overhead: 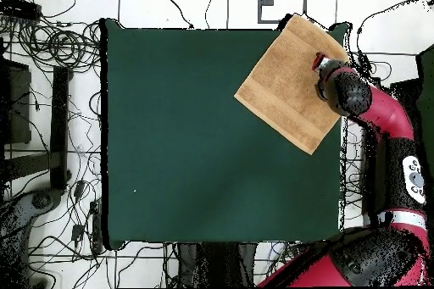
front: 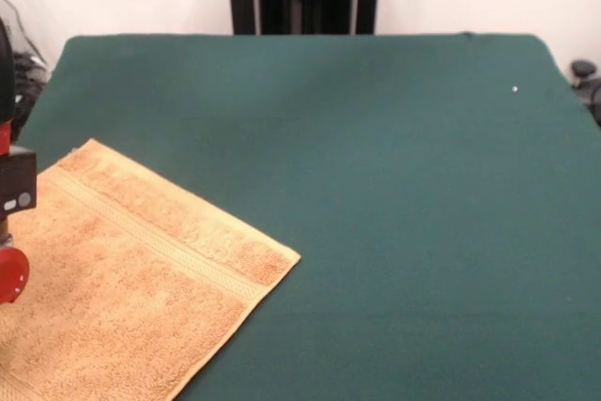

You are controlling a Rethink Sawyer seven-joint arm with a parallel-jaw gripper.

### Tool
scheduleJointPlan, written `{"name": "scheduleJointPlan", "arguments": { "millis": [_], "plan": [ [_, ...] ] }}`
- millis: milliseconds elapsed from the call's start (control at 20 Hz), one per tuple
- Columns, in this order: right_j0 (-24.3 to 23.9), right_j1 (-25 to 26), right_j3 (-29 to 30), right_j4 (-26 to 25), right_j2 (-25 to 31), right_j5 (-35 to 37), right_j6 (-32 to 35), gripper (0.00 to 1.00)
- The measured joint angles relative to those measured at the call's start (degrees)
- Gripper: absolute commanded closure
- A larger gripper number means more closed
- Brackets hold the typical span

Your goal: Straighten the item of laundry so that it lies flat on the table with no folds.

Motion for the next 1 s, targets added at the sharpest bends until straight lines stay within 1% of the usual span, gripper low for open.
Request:
{"name": "scheduleJointPlan", "arguments": {
  "millis": [250,500,700,1000],
  "plan": [
    [0.1,0.0,-0.2,0.2,0.0,0.4,0.0,0.0],
    [0.6,-0.2,-0.7,1.1,-0.4,3.2,0.0,0.0],
    [1.6,-0.5,-1.0,2.2,-1.4,5.2,0.0,0.0],
    [2.5,-0.7,-1.0,3.5,-2.9,5.8,0.0,0.0]
  ]
}}
